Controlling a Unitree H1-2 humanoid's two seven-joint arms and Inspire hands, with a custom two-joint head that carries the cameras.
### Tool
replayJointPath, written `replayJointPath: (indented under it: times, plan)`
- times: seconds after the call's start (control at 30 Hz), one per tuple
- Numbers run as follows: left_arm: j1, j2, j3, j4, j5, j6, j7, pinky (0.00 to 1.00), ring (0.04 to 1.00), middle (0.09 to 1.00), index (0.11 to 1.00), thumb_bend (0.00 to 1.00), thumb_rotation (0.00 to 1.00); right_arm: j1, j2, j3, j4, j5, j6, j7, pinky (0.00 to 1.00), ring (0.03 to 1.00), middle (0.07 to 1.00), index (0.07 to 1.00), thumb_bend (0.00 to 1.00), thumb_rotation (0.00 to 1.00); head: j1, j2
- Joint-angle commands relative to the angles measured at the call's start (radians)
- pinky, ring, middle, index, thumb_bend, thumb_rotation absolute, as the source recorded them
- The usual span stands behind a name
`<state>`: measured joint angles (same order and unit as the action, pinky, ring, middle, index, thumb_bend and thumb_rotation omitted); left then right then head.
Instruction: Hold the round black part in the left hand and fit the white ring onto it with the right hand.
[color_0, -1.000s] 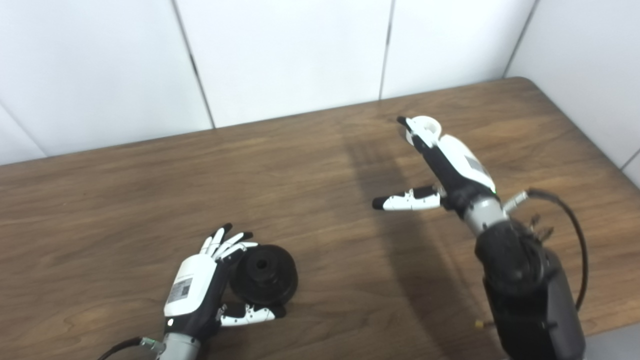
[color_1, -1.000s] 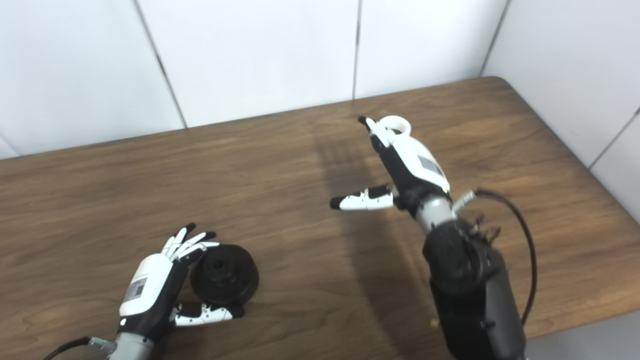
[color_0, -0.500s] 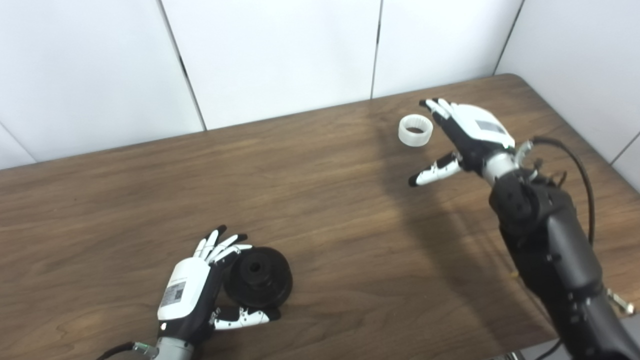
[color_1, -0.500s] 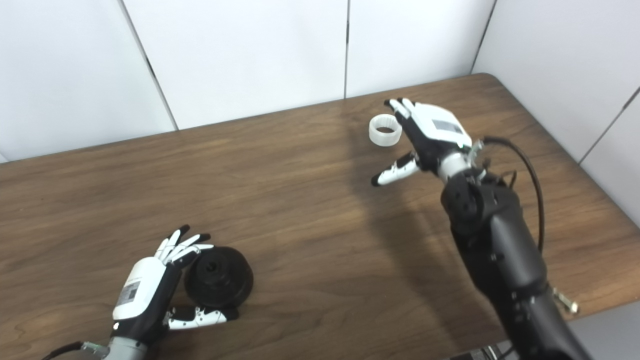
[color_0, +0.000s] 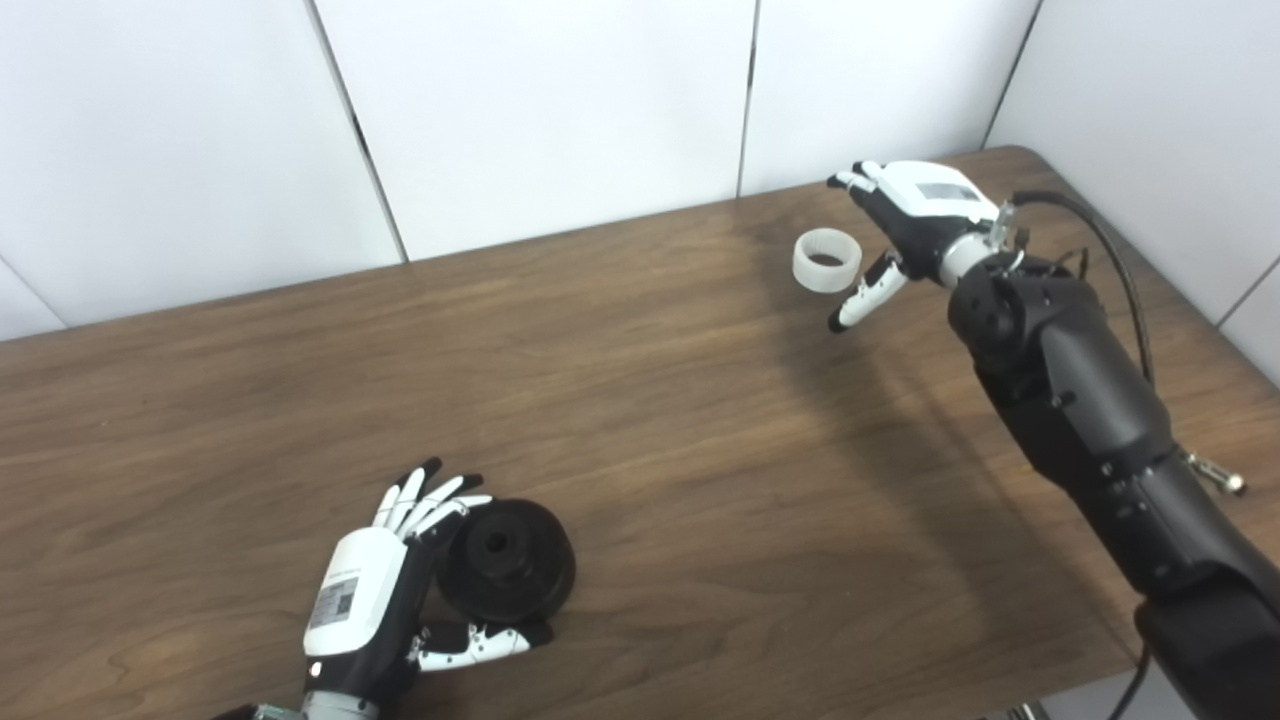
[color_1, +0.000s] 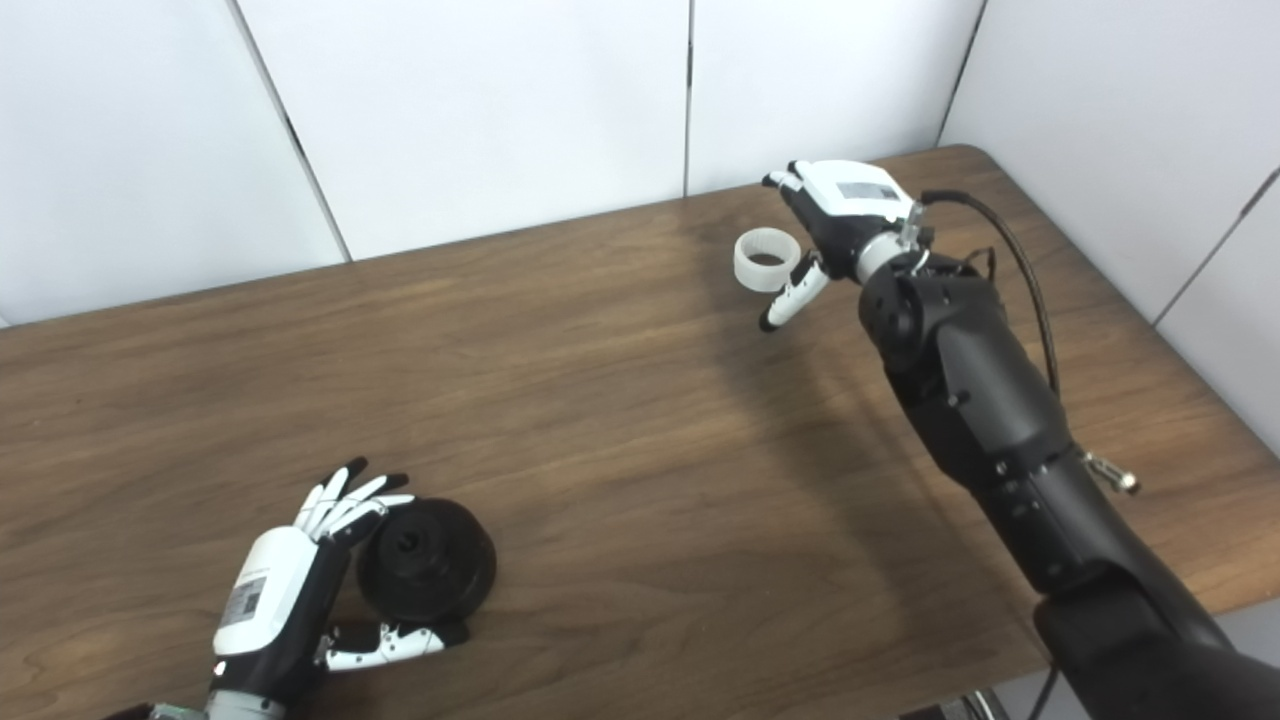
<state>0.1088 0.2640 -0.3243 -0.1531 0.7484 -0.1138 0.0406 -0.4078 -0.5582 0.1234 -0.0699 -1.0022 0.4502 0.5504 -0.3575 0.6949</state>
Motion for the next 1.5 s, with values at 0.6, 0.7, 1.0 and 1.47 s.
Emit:
replayJointPath:
  times: [0.6,0.7,1.0,1.47]
  plan:
    - [0.029,0.008,0.013,0.03,0.053,0.004,0.007,1.0,0.991,0.873,0.483,0.52,0.07,-0.234,-0.054,0.092,0.311,0.055,-0.096,-0.146,1.0,1.0,0.989,0.884,0.87,0.29,0.006,-0.02]
    - [0.032,0.007,0.017,0.027,0.049,0.01,0.004,1.0,0.995,0.875,0.483,0.52,0.07,-0.237,-0.057,0.1,0.324,0.064,-0.099,-0.159,1.0,1.0,0.983,0.874,0.85,0.33,0.01,-0.021]
    - [0.043,0.008,0.027,0.017,0.039,0.003,0.004,1.0,0.994,0.877,0.483,0.52,0.07,-0.239,-0.052,0.113,0.364,0.098,-0.113,-0.206,1.0,1.0,0.957,0.807,0.85,0.33,0.017,-0.017]
    - [0.047,0.007,0.031,0.0,0.043,-0.001,0.003,1.0,0.99,0.875,0.484,0.52,0.07,-0.227,-0.05,0.164,0.382,0.097,-0.098,-0.2,1.0,1.0,0.951,0.76,0.85,0.29,0.028,-0.007]
